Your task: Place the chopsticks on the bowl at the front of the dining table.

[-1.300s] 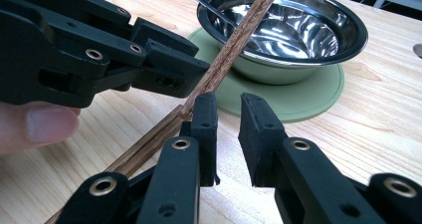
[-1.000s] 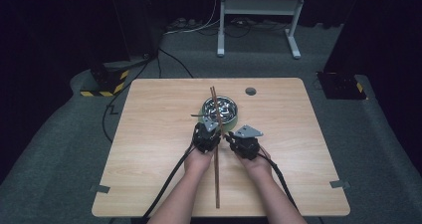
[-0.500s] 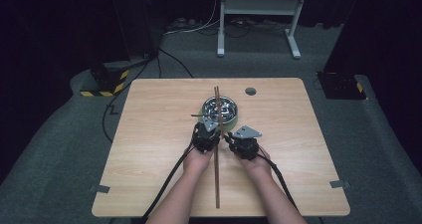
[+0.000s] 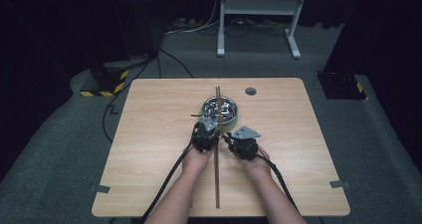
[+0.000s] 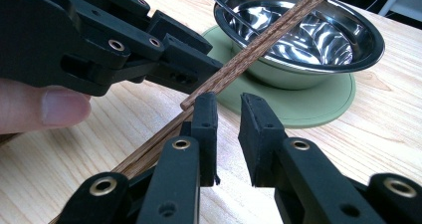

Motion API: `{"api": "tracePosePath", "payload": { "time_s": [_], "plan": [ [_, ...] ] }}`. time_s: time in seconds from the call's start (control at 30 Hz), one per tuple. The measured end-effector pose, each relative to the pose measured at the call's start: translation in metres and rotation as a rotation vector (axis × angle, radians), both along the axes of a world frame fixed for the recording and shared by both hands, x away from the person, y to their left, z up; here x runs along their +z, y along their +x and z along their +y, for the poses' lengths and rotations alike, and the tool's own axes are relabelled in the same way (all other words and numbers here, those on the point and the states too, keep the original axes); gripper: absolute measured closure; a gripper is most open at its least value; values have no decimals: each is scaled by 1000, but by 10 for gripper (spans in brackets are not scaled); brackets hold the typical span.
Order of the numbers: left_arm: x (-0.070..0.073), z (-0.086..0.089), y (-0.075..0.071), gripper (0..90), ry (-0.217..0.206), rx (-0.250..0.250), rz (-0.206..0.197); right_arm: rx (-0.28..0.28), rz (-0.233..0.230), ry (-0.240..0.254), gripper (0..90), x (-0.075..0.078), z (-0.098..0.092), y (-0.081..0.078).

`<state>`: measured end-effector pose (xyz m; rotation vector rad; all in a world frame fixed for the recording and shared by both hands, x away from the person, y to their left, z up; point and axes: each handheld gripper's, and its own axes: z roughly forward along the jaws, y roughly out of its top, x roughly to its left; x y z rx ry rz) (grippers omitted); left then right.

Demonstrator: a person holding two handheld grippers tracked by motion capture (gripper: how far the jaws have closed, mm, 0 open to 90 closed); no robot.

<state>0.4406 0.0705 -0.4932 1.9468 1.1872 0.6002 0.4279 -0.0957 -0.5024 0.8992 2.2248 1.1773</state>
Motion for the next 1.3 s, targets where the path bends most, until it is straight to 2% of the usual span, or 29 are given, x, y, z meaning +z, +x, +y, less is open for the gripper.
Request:
{"api": "tracePosePath", "payload": {
  "time_s": [0.5, 0.7, 0.83, 1.03, 1.1, 1.3],
  "plan": [
    [0, 1, 0, 731, 10, -9, 2, -2, 2, -3, 768, 0, 2, -1],
    [0, 3, -3, 723, 6, 3, -6, -8, -3, -3, 764, 0, 0, 0],
    [-1, 7, -10, 723, 7, 9, -17, -28, -2, 11, 750, 1, -4, 0],
    [0, 9, -30, 711, 4, -6, -41, -63, -6, 21, 729, 1, -8, 2],
    [-1, 9, -38, 665, -4, -6, -43, -81, -7, 35, 711, 1, -11, 4],
    [-1, 5, -45, 632, 10, -24, -55, -98, 1, 60, 676, 1, -14, 6]
  ]
}}
